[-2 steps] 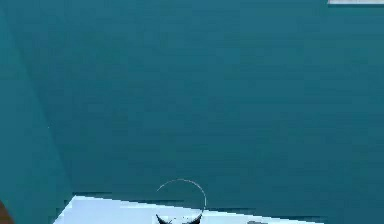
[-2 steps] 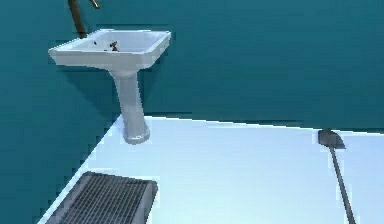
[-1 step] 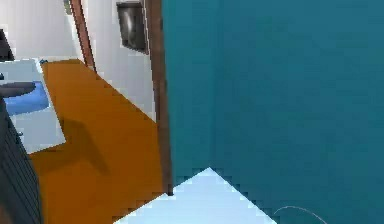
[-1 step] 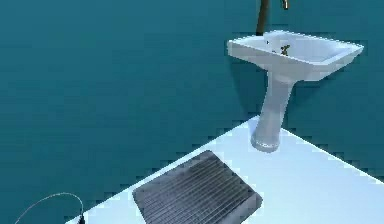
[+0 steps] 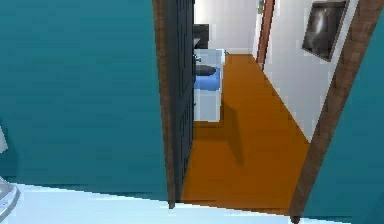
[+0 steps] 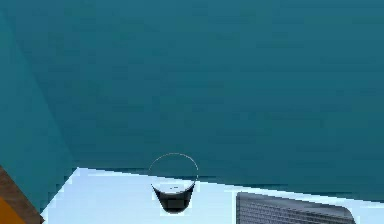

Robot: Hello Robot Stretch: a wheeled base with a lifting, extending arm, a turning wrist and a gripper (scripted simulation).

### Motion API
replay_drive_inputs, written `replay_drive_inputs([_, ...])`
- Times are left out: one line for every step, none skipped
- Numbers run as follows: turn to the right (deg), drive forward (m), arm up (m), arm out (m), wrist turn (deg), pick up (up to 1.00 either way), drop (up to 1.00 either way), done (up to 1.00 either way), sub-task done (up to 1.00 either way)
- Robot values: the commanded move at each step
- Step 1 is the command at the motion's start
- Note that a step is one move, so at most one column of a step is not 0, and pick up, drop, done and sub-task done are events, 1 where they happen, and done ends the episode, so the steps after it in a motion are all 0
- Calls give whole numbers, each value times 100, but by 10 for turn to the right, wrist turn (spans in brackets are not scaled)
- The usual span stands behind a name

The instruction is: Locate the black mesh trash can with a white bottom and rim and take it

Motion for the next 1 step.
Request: replay_drive_inputs([0,0,22,0,0,0,0,0,0])
